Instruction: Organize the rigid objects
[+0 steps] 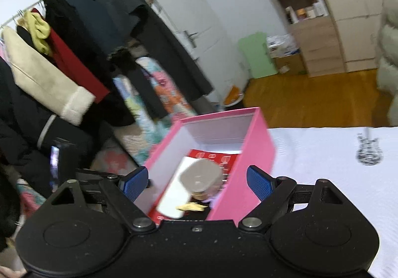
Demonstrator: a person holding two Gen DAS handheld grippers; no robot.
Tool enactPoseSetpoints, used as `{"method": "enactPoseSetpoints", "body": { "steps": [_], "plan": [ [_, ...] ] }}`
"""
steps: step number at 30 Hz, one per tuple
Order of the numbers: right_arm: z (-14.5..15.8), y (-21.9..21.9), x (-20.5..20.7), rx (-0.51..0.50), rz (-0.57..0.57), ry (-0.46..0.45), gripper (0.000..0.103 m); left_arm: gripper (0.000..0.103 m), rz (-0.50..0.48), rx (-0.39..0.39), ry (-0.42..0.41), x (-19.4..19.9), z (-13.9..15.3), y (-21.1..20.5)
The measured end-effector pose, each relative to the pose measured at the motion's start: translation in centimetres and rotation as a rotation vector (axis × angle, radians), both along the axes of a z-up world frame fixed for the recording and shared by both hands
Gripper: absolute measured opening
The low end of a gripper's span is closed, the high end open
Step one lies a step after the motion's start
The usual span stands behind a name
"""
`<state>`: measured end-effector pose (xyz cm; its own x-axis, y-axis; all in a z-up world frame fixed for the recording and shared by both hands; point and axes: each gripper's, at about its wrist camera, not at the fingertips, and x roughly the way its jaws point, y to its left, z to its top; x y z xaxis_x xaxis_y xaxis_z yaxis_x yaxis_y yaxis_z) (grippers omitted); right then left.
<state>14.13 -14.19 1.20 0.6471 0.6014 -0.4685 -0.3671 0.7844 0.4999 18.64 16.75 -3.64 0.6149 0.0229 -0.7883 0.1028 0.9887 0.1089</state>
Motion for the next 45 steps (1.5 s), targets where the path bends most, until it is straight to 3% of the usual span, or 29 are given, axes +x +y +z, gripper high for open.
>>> {"method": "enactPoseSetpoints", "body": {
  "steps": [5,10,14,20,27,39,45],
  "plan": [
    [0.5,0.7,-1.4,-0.137,-0.035,-0.041,0.09,0.005,0.015,0.008,-0.029,-2.1,1.4,-0.3],
    [1.0,0.6,-2.8,-0.137,-0.036,-0.058,0.09,0.011,0.031,0.028,-0.074,-4.8,3.3,-0.8],
    [1.8,0.7,-4.1,-0.157,-0.042,-0.076,0.09,0.034,0.017,0.005,-0.094,-6.9,4.4,-1.5],
    [3.4,0.5,-5.9,-0.179,-0.065,-0.09,0.09,0.048,-0.017,-0.031,-0.1,-9.4,5.5,-2.7],
    [5.6,-0.1,-8.0,-0.187,-0.105,-0.07,0.093,0.078,-0.03,-0.063,-0.088,-11.3,6.1,-4.0],
    [6.5,-1.3,-11.1,-0.313,-0.234,-0.021,0.099,0.092,-0.06,-0.131,-0.05,-13.7,5.5,-7.1],
    [5.8,-1.8,-12.2,-0.352,-0.265,-0.003,0.099,0.096,-0.059,-0.096,-0.072,-15.0,5.1,-8.8]
  ]
}}
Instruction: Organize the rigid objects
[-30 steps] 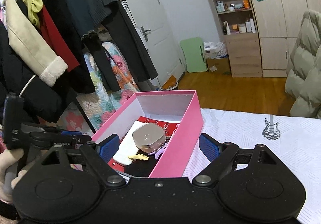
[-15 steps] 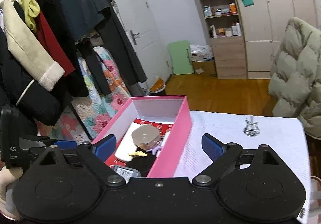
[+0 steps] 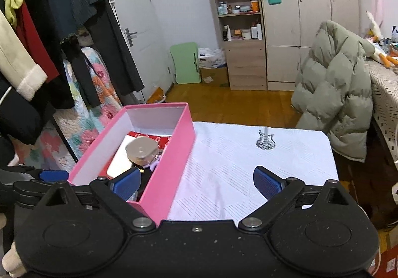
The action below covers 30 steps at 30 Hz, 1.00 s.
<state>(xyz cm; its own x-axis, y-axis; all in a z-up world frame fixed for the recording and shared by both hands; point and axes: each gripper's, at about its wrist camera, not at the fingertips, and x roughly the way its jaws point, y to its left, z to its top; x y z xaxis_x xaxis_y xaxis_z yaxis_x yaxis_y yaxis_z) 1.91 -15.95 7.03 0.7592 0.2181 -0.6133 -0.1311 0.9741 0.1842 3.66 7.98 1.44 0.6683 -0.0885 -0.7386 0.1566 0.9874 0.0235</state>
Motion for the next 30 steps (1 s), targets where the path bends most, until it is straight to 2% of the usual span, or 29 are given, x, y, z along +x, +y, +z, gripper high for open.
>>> {"method": "enactPoseSetpoints", "body": {
  "steps": [3,9,30],
  "plan": [
    [-0.3,-0.2,-0.4,0.001,-0.012,0.001,0.099,0.098,0.001,0.023,-0.015,-0.7,-0.2,-0.9],
    [-0.9,0.1,-1.1,-0.06,-0.02,-0.003,0.099,0.103,-0.005,0.029,-0.021,-1.4,-0.9,-1.8],
    [-2.3,0.8,-1.8,-0.124,-0.062,0.003,0.099,0.103,0.035,0.067,-0.016,-1.6,-2.5,-1.9]
  ]
}}
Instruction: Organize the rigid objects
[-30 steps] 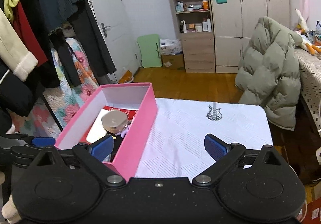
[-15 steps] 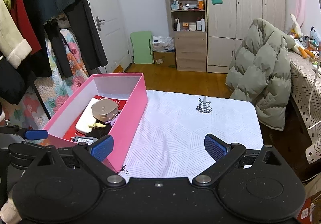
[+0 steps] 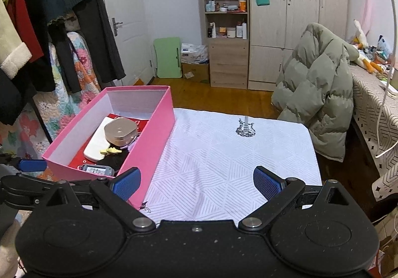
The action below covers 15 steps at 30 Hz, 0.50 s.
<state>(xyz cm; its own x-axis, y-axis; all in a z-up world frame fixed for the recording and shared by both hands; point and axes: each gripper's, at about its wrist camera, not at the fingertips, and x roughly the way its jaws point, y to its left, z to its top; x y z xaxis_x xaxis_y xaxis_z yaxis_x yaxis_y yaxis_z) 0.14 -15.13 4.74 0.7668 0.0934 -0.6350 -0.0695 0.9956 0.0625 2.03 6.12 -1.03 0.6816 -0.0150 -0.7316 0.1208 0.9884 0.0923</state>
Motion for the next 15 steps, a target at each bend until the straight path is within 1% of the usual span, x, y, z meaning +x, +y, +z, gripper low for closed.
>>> {"method": "enactPoseSetpoints", "body": {
  "steps": [5,11,15],
  "plan": [
    [-0.59,-0.03,-0.17,-0.006,-0.04,0.0,0.099,0.103,0.024,0.016,-0.002,0.08,-0.2,-0.02],
    [-0.67,-0.38,-0.44,-0.014,-0.08,-0.009,0.099,0.103,0.021,0.006,0.003,-0.12,-0.24,-0.07],
    [-0.67,-0.27,-0.9,-0.029,-0.085,-0.017,0.099,0.103,0.014,0.004,0.009,-0.4,-0.2,-0.19]
  ]
}}
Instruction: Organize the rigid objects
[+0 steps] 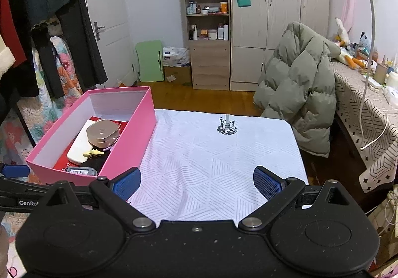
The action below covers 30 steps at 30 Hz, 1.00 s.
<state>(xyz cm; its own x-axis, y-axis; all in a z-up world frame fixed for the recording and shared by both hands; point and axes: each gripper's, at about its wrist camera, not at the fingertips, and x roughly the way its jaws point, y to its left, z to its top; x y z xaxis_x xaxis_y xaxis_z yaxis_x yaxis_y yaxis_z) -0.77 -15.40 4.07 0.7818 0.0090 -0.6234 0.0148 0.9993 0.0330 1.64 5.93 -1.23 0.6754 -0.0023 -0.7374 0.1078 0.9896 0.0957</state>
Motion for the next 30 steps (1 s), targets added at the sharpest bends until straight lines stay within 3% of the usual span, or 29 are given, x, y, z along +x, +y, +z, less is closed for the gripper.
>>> {"method": "enactPoseSetpoints", "body": {
  "steps": [30],
  "plan": [
    [0.1,1.5,-2.4,-0.034,0.025,-0.005,0.099,0.103,-0.001,-0.014,-0.003,-1.9,0.2,0.5]
  ]
}}
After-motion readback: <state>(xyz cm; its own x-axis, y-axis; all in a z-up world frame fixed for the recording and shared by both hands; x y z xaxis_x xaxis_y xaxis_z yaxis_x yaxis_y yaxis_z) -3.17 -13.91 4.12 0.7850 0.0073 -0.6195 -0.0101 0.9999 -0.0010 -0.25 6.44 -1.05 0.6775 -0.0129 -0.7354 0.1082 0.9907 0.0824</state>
